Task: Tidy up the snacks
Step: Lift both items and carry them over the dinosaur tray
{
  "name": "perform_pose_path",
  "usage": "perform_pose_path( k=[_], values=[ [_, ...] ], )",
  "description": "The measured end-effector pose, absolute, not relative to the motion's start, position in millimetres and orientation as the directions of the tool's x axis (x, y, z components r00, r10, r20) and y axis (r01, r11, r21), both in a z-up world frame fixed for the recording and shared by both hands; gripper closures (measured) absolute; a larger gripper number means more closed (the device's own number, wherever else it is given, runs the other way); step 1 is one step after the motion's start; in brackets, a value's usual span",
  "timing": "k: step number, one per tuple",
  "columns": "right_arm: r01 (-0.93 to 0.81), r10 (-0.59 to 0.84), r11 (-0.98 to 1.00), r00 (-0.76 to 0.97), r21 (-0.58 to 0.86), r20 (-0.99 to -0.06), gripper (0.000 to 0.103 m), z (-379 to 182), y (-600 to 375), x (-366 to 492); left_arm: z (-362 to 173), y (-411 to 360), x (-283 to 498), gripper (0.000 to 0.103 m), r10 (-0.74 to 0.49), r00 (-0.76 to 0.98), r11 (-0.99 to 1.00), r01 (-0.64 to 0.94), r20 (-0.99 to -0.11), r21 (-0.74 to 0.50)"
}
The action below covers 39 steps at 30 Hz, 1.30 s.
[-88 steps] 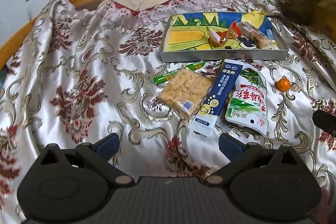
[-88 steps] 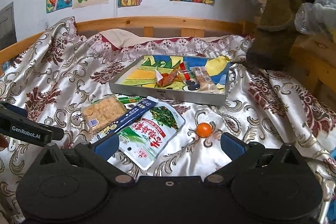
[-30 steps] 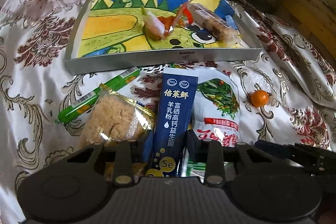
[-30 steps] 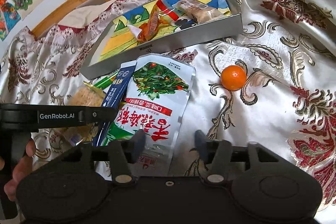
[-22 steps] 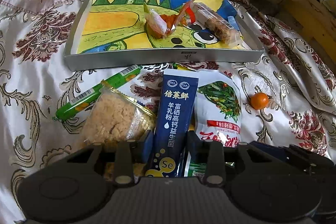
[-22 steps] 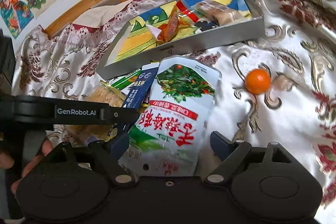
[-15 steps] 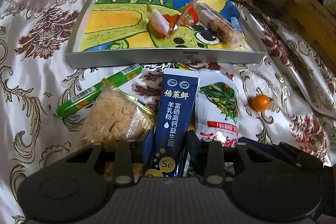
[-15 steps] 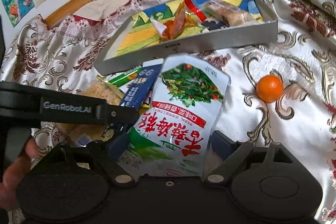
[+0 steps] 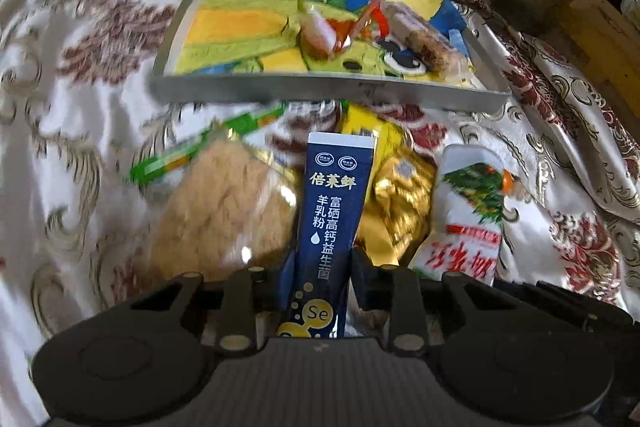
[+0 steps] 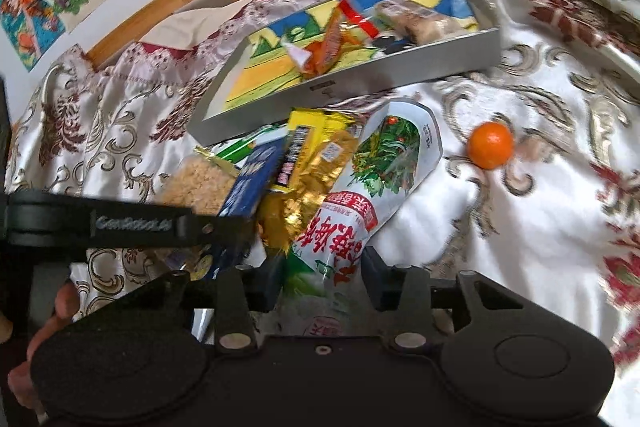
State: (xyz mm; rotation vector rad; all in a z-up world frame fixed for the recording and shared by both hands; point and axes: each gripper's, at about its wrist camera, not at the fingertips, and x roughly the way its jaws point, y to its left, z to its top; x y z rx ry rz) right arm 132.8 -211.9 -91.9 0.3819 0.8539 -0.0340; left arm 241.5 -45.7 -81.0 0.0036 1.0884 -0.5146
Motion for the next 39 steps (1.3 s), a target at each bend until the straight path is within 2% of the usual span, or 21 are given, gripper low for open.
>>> perform_pose_path(
  k=[8, 15, 21, 30, 39],
  values=[
    [0.123, 0.083, 0.968, 0.671, 0.221, -0.737, 0.063, -75.5, -211.7, 115.9, -71.6, -47.3, 207.5, 0.071, -0.382, 0.330, 0.899, 0.349, -0.863, -0.264],
    [0.069, 0.047, 0.986, 0.753, 0.150, -0.656, 0.063, -42.3, -219.4, 87.4, -39.2, -41.3, 178.9, 0.072, -0.444, 0.424, 0.887, 0.332, -0.789, -0.321],
    [0.012, 0.057, 0.994, 0.799, 0.111, -0.598, 0.063, -14.4, -228.7, 88.2, -11.2, -50.1, 173.7, 0.072, -0.451, 0.530, 0.885, 0.368, -0.718, -0.284],
    [-0.058, 0.028, 0.997, 0.886, -0.050, -0.464, 0.062, -3.4, -253.0, 155.5, 15.5, -71.1, 223.5, 0.072, -0.446, 0.661, 0.895, 0.333, -0.604, -0.296],
    [0.023, -0.035, 0.999, 0.915, -0.034, -0.401, 0.062, -25.7, -289.2, 220.9, 13.9, -97.6, 305.0, 0.072, -0.420, 0.707, 0.907, 0.299, -0.569, -0.297]
  ],
)
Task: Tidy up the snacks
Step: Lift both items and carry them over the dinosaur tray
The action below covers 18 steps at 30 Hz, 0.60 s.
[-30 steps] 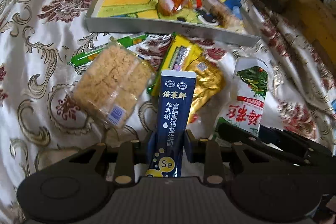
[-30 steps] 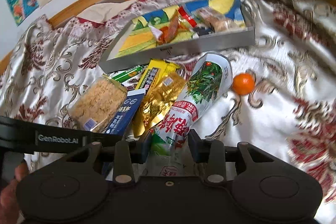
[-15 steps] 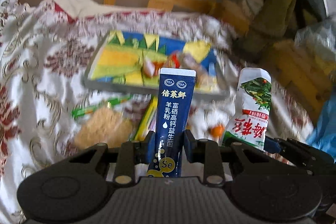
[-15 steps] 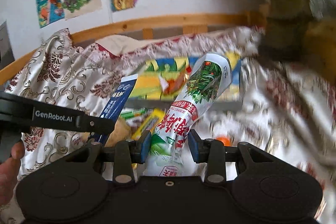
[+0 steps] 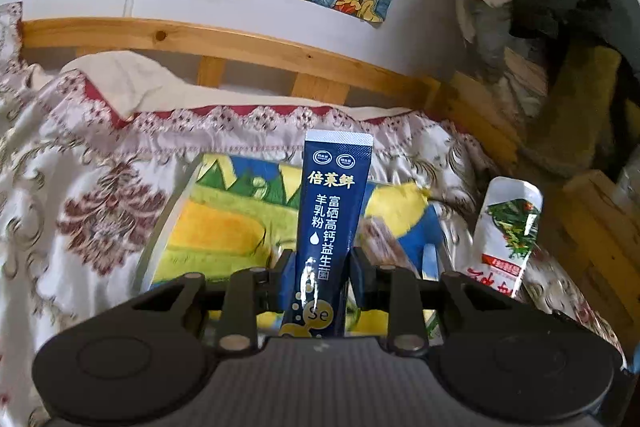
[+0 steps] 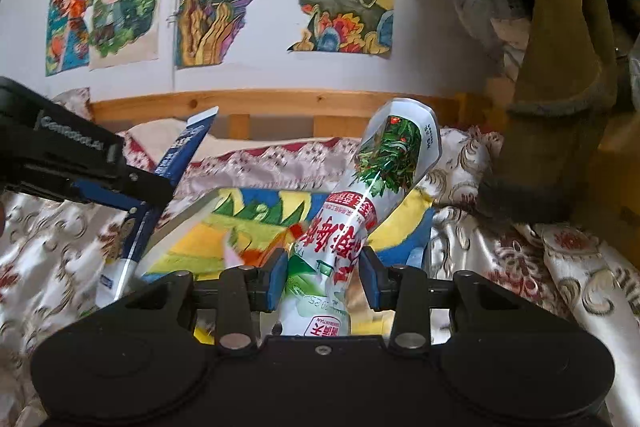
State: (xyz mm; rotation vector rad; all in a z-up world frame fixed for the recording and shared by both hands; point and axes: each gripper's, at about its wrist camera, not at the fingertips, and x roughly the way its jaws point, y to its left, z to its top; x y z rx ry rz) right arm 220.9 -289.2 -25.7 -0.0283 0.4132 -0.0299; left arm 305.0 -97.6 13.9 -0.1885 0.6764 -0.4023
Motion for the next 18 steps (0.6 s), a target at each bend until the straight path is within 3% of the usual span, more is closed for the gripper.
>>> perform_pose_path(
  k=[7, 18],
  values=[
    [0.027, -0.044, 0.998, 0.923, -0.049, -0.383, 0.062, -34.5, -306.8, 255.5, -1.0, -140.3, 350.3, 0.072, -0.395, 0.711, 0.919, 0.307, -0.582, -0.248],
    [0.020, -0.019, 1.000, 0.864, -0.004, -0.502, 0.061, -60.7, -330.1, 277.8, -41.8, -188.9, 388.5, 0.072, -0.382, 0.661, 0.923, 0.304, -0.646, -0.235]
  ],
)
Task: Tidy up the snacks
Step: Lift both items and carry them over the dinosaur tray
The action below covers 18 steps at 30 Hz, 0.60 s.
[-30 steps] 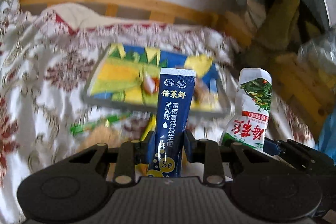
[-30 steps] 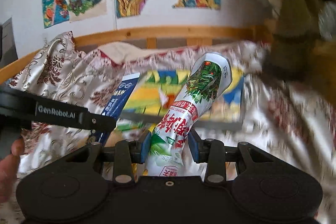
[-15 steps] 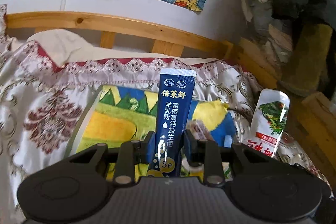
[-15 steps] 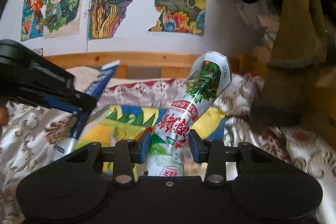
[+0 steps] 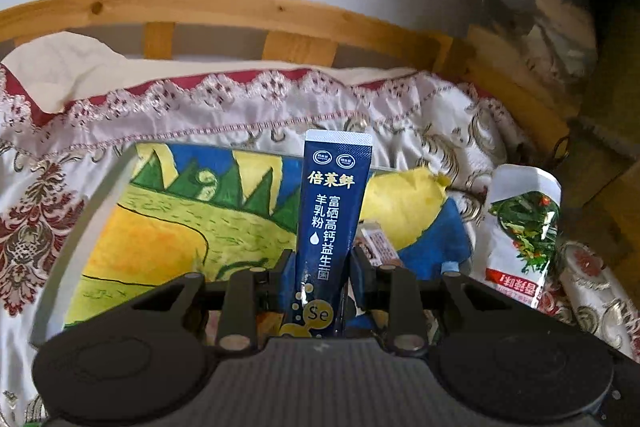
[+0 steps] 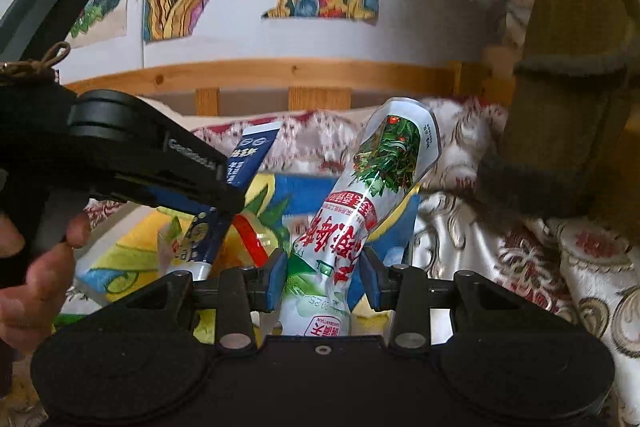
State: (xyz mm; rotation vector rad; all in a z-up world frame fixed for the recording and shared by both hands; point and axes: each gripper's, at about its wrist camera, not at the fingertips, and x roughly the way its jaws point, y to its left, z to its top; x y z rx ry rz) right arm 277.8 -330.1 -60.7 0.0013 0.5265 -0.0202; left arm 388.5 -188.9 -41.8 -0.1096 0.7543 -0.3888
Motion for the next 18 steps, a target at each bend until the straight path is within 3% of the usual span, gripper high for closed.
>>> perform_pose_path(
  k=[11, 18],
  values=[
    [0.000, 0.011, 1.000, 0.822, 0.018, -0.569, 0.059, -78.2, -327.2, 283.4, -50.5, -197.4, 388.0, 0.071, -0.327, 0.680, 0.942, 0.289, -0.656, -0.170],
    [0.013, -0.002, 1.000, 0.817, 0.014, -0.577, 0.048, -83.9, -329.3, 284.8, -57.3, -197.1, 386.7, 0.067, -0.306, 0.683, 0.948, 0.283, -0.664, -0.145]
  ],
)
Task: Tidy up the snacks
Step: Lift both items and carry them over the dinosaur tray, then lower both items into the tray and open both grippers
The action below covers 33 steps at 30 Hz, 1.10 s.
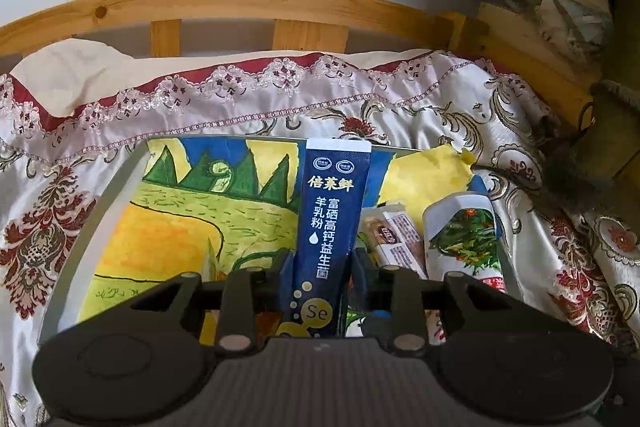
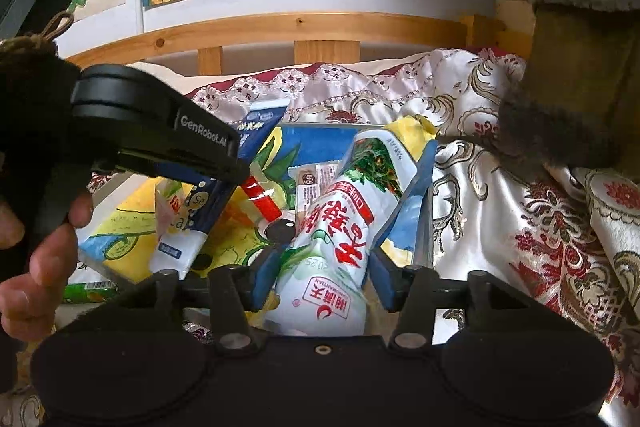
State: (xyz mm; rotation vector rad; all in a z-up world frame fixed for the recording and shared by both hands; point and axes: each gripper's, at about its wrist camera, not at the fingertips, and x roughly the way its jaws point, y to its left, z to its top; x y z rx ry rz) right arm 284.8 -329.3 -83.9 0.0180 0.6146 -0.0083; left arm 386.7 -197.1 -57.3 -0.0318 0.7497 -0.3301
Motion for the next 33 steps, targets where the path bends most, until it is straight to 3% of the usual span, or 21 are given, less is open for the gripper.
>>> perform_pose_path(
  k=[11, 13, 15, 26, 33],
  values=[
    [0.029, -0.030, 1.000, 0.824, -0.010, -0.565, 0.030, -81.4, -327.3, 283.1, -61.2, -191.0, 385.0, 0.053, -0.304, 0.664, 0.950, 0.266, -0.683, -0.164],
    [0.028, -0.030, 1.000, 0.828, -0.012, -0.560, 0.026, -80.8, -327.5, 282.5, -59.4, -187.5, 383.6, 0.047, -0.316, 0.661, 0.947, 0.265, -0.681, -0.182],
    [0.028, -0.030, 1.000, 0.834, -0.013, -0.551, 0.018, -79.5, -326.0, 280.8, -56.0, -183.6, 379.1, 0.034, -0.324, 0.670, 0.945, 0.263, -0.667, -0.195],
    [0.056, -0.063, 0.998, 0.905, -0.029, -0.421, 0.001, -45.5, -318.5, 242.4, -8.7, -147.2, 329.2, 0.002, -0.331, 0.765, 0.943, 0.257, -0.552, -0.211],
    [0.092, -0.083, 0.996, 0.940, 0.011, -0.331, 0.001, -7.8, -315.2, 190.4, 24.1, -111.2, 273.7, 0.001, -0.283, 0.835, 0.957, 0.211, -0.472, -0.200]
  ],
)
